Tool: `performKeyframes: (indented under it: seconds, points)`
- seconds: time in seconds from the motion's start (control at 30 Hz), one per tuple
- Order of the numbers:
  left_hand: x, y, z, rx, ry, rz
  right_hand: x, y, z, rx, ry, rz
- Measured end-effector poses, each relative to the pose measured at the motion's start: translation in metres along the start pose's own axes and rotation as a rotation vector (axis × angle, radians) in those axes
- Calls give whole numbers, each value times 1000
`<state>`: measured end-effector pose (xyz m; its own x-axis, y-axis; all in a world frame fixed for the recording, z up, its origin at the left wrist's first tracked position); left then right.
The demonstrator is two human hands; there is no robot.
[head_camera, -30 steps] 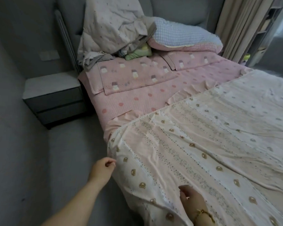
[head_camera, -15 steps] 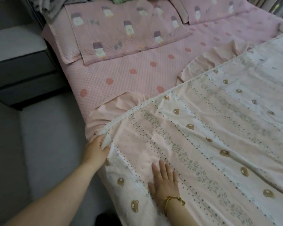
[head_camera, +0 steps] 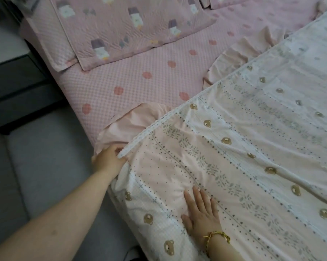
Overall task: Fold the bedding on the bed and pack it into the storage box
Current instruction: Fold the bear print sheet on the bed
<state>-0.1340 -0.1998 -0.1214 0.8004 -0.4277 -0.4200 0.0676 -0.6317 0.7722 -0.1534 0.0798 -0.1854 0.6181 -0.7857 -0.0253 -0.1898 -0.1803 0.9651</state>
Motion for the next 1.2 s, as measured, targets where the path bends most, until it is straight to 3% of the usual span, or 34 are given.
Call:
performKeyframes:
  seconds: [0.1, 0.2, 0.3, 0.47, 0.57, 0.7, 0.77, 0.83, 0.87, 0.93, 1.03, 1.1, 1.2]
  points:
    - [-4, 5, -3, -35, -95, 137, 2, 2, 3, -24, 25, 14]
    - [-13, 3, 0, 1, -189, 23, 2, 3, 4, 40, 9, 14]
    - [-24, 4, 0, -36, -263, -5, 1, 1, 3, -23, -9, -43]
    - [-14, -9, -3, 121, -203, -24, 2, -1, -3, -56, -51, -110]
    - [-6, -9, -4, 169, -160, 71, 3, 2, -3, 2, -48, -67]
    - [-2, -5, -13, 100, -213, 260, 4, -3, -4, 95, -2, -41]
    - [-2, -3, -23, 22, -255, 178, 3, -3, -7, 261, -34, 31]
    - [0, -7, -38, -18, -320, 39, 4, 9, -5, 273, -34, 100]
    - [2, -11, -48, -1, -358, -18, 6, 15, -1, 253, -12, 148]
    - [5, -19, -69, 54, -440, -97, 11, 37, 2, 464, -16, 414]
    - [8, -22, -92, 36, -522, -146, 17, 73, 15, 221, -254, 933]
    - [8, -28, -104, 47, -543, -180, 31, 93, 28, 177, -434, 1370]
    - [5, -40, -128, 134, -578, -176, 47, 108, 44, 218, -570, 1502]
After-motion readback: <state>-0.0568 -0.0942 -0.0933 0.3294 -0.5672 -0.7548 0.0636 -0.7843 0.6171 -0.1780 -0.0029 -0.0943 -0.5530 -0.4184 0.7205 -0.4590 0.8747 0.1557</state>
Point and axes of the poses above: each hand's wrist, its own z-axis towards the middle knuckle, its own y-axis out of the back of the hand, x = y × z, the point moved 3 cm from there along z, towards the middle knuckle, and after that the axes turned 8 degrees about x, right-handed, at the moved point
